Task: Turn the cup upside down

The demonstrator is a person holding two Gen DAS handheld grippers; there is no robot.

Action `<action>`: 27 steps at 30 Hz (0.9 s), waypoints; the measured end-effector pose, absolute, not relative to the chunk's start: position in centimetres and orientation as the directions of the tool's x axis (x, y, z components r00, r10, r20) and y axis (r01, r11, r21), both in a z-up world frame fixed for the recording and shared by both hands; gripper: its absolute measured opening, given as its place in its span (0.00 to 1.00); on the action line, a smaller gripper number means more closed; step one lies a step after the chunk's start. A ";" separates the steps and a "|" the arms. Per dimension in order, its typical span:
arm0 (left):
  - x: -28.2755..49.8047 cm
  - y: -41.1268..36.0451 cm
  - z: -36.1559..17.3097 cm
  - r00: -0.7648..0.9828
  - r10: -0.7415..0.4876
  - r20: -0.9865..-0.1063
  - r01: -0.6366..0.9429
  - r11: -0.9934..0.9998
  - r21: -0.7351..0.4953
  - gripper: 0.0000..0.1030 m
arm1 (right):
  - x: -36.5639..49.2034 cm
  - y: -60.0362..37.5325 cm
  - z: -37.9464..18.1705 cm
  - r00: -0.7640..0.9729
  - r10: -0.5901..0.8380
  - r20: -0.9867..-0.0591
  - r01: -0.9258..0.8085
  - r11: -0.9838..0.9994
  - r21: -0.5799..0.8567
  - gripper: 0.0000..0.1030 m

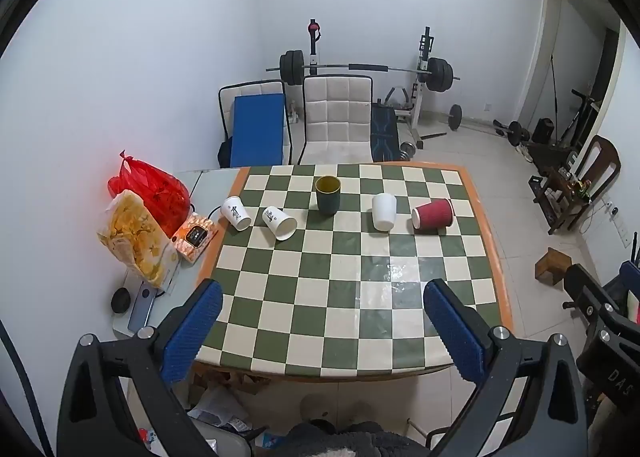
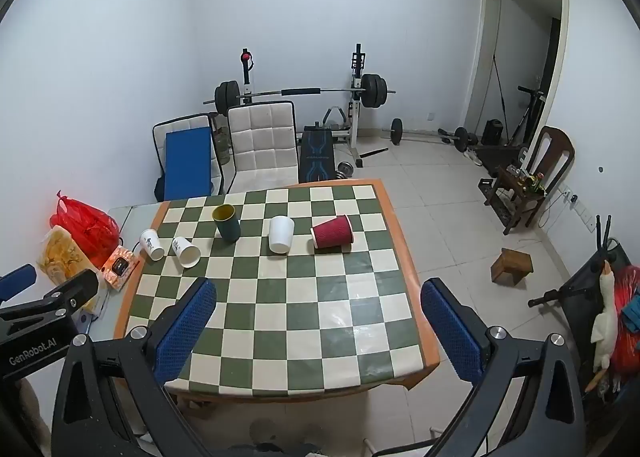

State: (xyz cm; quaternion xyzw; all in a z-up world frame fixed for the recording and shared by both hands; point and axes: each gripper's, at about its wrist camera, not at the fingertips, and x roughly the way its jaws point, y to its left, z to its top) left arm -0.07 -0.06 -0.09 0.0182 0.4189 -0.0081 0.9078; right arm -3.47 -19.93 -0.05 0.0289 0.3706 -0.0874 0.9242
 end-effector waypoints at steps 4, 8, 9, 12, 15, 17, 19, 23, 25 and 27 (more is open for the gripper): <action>-0.3 -0.1 -0.1 0.647 0.002 -0.762 0.031 0.999 0.029 1.00 | -3.5 -19.9 0.0 0.712 -0.136 -0.688 0.182 0.983 -0.006 1.00; 0.0 0.4 -0.2 0.646 0.005 -0.764 0.026 0.999 0.028 1.00 | -3.6 -19.9 0.1 0.714 -0.138 -0.687 0.180 0.984 -0.011 1.00; -0.2 0.5 -0.2 0.645 0.003 -0.764 0.027 0.999 0.028 1.00 | -3.6 -19.9 0.1 0.713 -0.141 -0.687 0.182 0.983 -0.014 1.00; -0.3 0.7 -0.3 0.644 0.005 -0.765 0.024 0.999 0.026 1.00 | -3.6 -19.9 0.2 0.715 -0.144 -0.685 0.183 0.983 -0.016 1.00; -0.4 0.8 -0.5 0.643 0.006 -0.766 0.022 0.999 0.026 1.00 | -3.7 -19.8 0.2 0.716 -0.147 -0.682 0.183 0.983 -0.021 1.00; -0.5 0.5 -0.5 0.645 0.008 -0.764 0.017 1.000 0.025 1.00 | -3.7 -19.8 0.2 0.716 -0.147 -0.682 0.183 0.983 -0.019 1.00; -0.4 0.4 -0.5 0.646 0.010 -0.764 0.017 0.999 0.028 1.00 | -3.7 -19.9 0.2 0.715 -0.146 -0.683 0.181 0.983 -0.021 1.00; -0.6 0.3 -0.5 0.648 0.012 -0.762 0.006 1.000 0.020 1.00 | -3.9 -19.7 0.3 0.716 -0.146 -0.682 0.184 0.983 -0.017 1.00; -0.7 0.3 -0.6 0.649 0.009 -0.760 0.006 1.000 0.017 1.00 | -3.9 -19.7 0.3 0.717 -0.144 -0.683 0.183 0.983 -0.015 1.00; -0.5 0.5 -0.5 0.648 0.009 -0.762 0.007 1.000 0.017 1.00 | -3.8 -19.7 0.3 0.716 -0.146 -0.683 0.183 0.983 -0.018 1.00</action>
